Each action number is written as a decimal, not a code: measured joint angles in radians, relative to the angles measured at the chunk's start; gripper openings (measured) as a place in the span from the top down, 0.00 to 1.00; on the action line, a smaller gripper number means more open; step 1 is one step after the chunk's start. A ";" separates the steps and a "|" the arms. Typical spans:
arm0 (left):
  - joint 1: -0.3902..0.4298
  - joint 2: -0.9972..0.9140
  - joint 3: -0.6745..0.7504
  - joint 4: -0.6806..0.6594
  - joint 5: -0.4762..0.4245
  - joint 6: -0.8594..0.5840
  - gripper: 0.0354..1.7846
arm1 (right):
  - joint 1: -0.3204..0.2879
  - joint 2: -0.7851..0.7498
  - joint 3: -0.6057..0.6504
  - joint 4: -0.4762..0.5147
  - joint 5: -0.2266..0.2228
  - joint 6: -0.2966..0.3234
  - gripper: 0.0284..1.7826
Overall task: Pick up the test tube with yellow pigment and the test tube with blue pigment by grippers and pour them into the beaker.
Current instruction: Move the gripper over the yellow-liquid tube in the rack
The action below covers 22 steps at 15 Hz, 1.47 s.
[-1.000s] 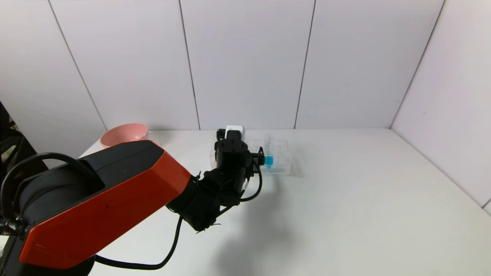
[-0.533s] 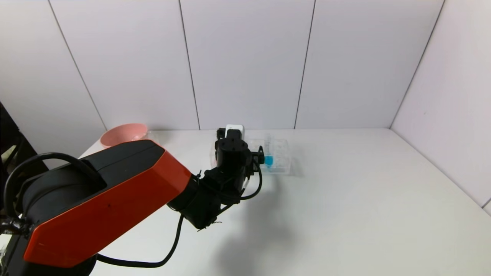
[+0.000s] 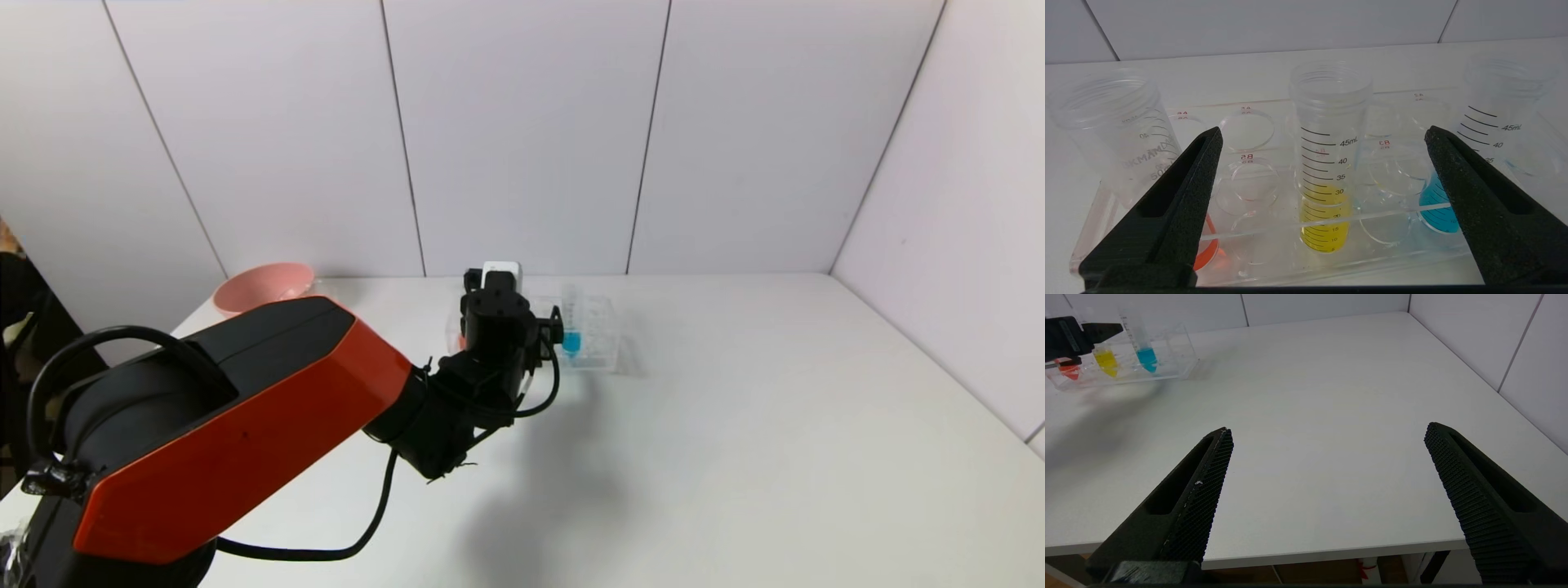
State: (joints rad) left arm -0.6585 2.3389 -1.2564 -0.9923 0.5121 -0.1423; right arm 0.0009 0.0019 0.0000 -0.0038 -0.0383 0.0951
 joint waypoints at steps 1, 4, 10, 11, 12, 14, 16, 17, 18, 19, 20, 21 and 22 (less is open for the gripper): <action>0.001 0.004 -0.006 0.005 0.000 0.000 0.03 | 0.000 0.000 0.000 0.000 0.000 0.000 0.04; 0.008 0.019 -0.029 0.013 -0.002 0.000 0.03 | 0.000 0.000 0.000 0.000 0.000 0.000 0.04; 0.025 0.054 -0.078 0.031 -0.003 0.000 0.05 | 0.000 0.000 0.000 0.000 0.000 0.000 0.04; 0.028 0.057 -0.082 0.032 -0.003 0.000 0.05 | 0.000 0.000 0.000 0.000 0.000 0.000 0.04; 0.030 0.060 -0.088 0.034 -0.003 0.000 0.05 | 0.000 0.000 0.000 0.000 0.000 0.000 0.04; 0.033 0.063 -0.093 0.036 -0.003 0.000 0.05 | 0.000 0.000 0.000 0.000 0.000 0.000 0.04; 0.034 0.065 -0.099 0.044 -0.004 0.000 0.06 | 0.000 0.000 0.000 0.001 0.000 0.000 0.04; 0.036 0.066 -0.102 0.050 -0.006 0.000 0.06 | 0.000 0.000 0.000 0.000 0.000 0.000 0.04; 0.037 0.067 -0.105 0.051 -0.007 0.000 0.06 | 0.001 0.000 0.000 0.000 0.000 0.000 0.04; 0.039 0.070 -0.108 0.051 -0.008 0.001 0.06 | 0.001 0.000 0.000 0.000 0.000 0.000 0.04; 0.039 0.072 -0.109 0.053 -0.008 0.001 0.06 | 0.001 0.000 0.000 0.000 0.000 0.000 0.04; 0.040 0.073 -0.110 0.058 -0.008 0.001 0.07 | 0.000 0.000 0.000 0.000 0.000 0.000 0.04; 0.040 0.074 -0.110 0.064 -0.009 0.002 0.09 | 0.000 0.000 0.000 0.000 0.000 0.000 0.04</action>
State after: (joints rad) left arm -0.6181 2.4126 -1.3668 -0.9283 0.5032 -0.1404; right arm 0.0013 0.0019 0.0000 -0.0036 -0.0383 0.0951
